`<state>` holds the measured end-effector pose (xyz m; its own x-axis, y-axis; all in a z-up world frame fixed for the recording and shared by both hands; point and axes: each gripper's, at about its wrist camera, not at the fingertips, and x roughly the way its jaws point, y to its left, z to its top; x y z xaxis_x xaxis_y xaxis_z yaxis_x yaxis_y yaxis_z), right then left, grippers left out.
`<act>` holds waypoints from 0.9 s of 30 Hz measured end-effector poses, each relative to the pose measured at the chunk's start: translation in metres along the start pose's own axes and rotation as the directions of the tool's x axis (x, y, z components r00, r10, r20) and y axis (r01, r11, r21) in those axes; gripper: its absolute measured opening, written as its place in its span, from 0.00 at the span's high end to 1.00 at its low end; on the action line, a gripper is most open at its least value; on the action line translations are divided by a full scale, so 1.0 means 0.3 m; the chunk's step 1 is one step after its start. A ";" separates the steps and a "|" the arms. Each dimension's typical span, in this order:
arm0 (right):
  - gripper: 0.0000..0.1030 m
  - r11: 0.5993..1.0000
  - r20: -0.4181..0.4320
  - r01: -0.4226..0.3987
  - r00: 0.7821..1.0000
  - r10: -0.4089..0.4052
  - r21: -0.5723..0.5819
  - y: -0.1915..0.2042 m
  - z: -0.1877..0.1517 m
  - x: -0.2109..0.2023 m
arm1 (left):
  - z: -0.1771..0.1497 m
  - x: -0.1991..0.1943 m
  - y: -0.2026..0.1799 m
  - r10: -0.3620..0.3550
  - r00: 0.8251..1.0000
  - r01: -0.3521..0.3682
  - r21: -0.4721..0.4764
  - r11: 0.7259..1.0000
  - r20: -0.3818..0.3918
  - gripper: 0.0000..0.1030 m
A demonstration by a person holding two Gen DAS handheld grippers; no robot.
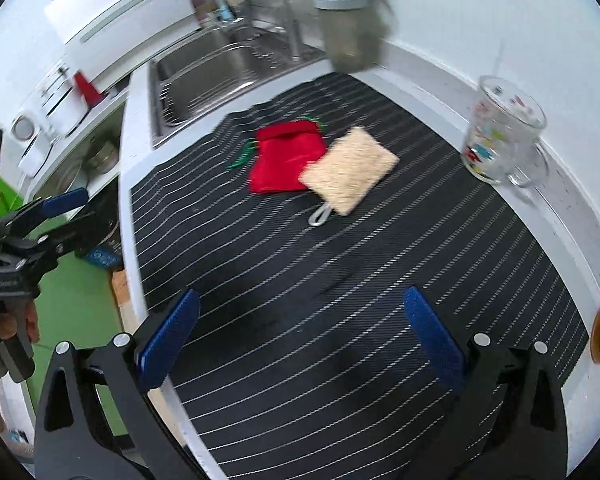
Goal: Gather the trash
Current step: 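Grasp the red drawstring bag with the left tool while the right tool grasps the loofah sponge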
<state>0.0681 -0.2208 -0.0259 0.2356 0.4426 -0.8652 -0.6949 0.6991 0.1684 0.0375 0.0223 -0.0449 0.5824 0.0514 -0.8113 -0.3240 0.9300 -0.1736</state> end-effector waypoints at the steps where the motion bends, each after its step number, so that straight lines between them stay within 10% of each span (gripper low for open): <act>1: 0.03 1.000 -0.001 0.007 1.000 -0.007 0.012 -0.009 0.008 0.005 | 0.029 0.039 -0.010 -0.011 1.000 0.011 0.015 1.000 -0.011 0.05; 17: 0.03 0.987 -0.051 0.031 0.998 -0.023 0.156 -0.199 0.085 0.164 | 0.256 0.476 0.003 -0.036 0.994 0.039 0.031 0.999 -0.100 0.05; 27: 0.03 0.984 -0.067 0.023 0.998 -0.011 0.175 -0.237 0.106 0.220 | 0.275 0.577 0.011 0.002 0.995 0.001 0.031 1.000 -0.103 0.43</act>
<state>0.1546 -0.2235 -0.0798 0.1977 0.3962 -0.8966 -0.5597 0.7966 0.2286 0.1988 0.0643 -0.1399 0.5019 0.0160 -0.8648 -0.3003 0.9409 -0.1569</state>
